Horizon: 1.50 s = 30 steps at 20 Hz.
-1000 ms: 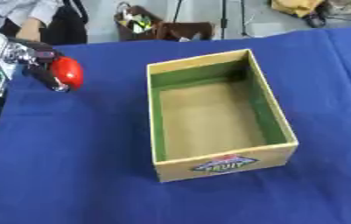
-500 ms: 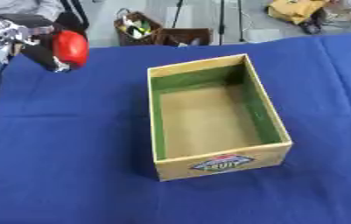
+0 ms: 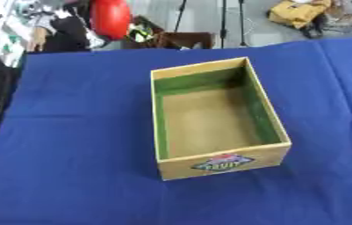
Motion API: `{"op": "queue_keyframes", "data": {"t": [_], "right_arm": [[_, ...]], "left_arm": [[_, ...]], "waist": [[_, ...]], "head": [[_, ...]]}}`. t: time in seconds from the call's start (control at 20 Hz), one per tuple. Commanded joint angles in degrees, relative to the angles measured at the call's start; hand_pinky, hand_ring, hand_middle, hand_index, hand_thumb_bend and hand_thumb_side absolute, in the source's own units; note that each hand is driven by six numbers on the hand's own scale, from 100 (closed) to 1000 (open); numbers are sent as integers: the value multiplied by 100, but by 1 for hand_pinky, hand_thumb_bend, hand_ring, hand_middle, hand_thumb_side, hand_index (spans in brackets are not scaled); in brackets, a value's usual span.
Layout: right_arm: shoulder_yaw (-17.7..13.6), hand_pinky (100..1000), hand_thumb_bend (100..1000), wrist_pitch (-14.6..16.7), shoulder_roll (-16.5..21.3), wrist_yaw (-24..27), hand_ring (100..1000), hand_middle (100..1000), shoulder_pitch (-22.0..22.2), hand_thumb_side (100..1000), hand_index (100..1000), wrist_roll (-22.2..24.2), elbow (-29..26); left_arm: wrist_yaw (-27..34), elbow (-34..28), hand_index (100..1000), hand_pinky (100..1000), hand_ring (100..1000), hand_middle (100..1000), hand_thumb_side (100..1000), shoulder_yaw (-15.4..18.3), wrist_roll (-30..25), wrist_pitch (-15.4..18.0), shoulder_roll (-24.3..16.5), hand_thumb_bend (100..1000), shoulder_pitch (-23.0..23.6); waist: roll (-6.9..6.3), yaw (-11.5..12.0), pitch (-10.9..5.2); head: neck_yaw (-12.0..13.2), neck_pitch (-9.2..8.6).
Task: Pick up objects on the table and place them in the box.
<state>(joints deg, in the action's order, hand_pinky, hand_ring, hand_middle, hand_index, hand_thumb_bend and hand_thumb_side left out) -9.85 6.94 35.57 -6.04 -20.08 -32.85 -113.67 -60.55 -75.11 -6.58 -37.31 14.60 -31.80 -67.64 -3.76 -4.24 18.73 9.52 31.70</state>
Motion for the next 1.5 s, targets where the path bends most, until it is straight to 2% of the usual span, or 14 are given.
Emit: {"op": "queue_keyframes", "data": {"t": [0.05,0.35,0.65,0.7,0.75,0.8,1.0,1.35,1.4,1.45,1.5], "right_arm": [[-36,668,100,15,84,72,700,652,-87,881,696,36,-92],[-17,668,100,43,59,124,699,653,-160,881,696,72,-92],[-9,668,100,44,25,157,699,653,-195,878,696,95,-92],[-8,668,100,44,23,161,699,653,-198,878,696,96,-92],[-8,668,100,45,19,165,699,653,-200,877,696,96,-92],[-10,667,100,44,17,168,699,653,-199,877,696,95,-92],[-18,668,100,41,10,170,699,653,-193,875,696,86,-92],[-29,668,100,26,-2,159,699,653,-170,874,696,69,-92],[-30,668,100,25,-4,157,699,653,-168,874,696,66,-92],[-32,668,100,24,-5,155,699,652,-166,874,695,63,-92],[-34,668,100,24,-5,153,699,652,-164,874,695,59,-92]], "left_arm": [[-62,-292,500,286,526,449,424,-207,-160,66,385,100,-163],[-397,-386,499,282,525,449,412,-419,-206,114,1299,100,-80],[-1331,-431,515,334,552,468,413,-695,-402,170,2078,100,171],[-1496,-349,520,348,559,475,419,-728,-468,170,2157,100,212],[-1676,-243,522,355,563,477,361,-752,-528,163,2236,100,249],[-1855,-141,524,360,566,480,422,-763,-565,148,2300,100,283],[-2467,261,530,379,576,490,429,-786,-589,108,2509,100,393],[-3029,735,554,403,593,511,448,-776,-595,30,2660,100,527],[-3064,776,646,416,609,539,512,-771,-582,30,2680,100,542],[-3060,822,694,420,618,557,546,-766,-590,39,2702,100,560],[-3038,856,831,448,652,611,644,-763,-608,50,2718,100,571]], "waist": [[34,-4,-165],[52,-30,-221],[50,-57,-258],[47,-62,-264],[44,-66,-271],[41,-68,-277],[27,-71,-284],[18,-63,-277],[20,-62,-276],[22,-62,-274],[24,-62,-273]], "head": [[-5,61],[-255,191],[-208,208],[-197,204],[-187,201],[-181,197],[-180,189],[-186,183],[-186,179],[-186,174],[-186,171]]}}
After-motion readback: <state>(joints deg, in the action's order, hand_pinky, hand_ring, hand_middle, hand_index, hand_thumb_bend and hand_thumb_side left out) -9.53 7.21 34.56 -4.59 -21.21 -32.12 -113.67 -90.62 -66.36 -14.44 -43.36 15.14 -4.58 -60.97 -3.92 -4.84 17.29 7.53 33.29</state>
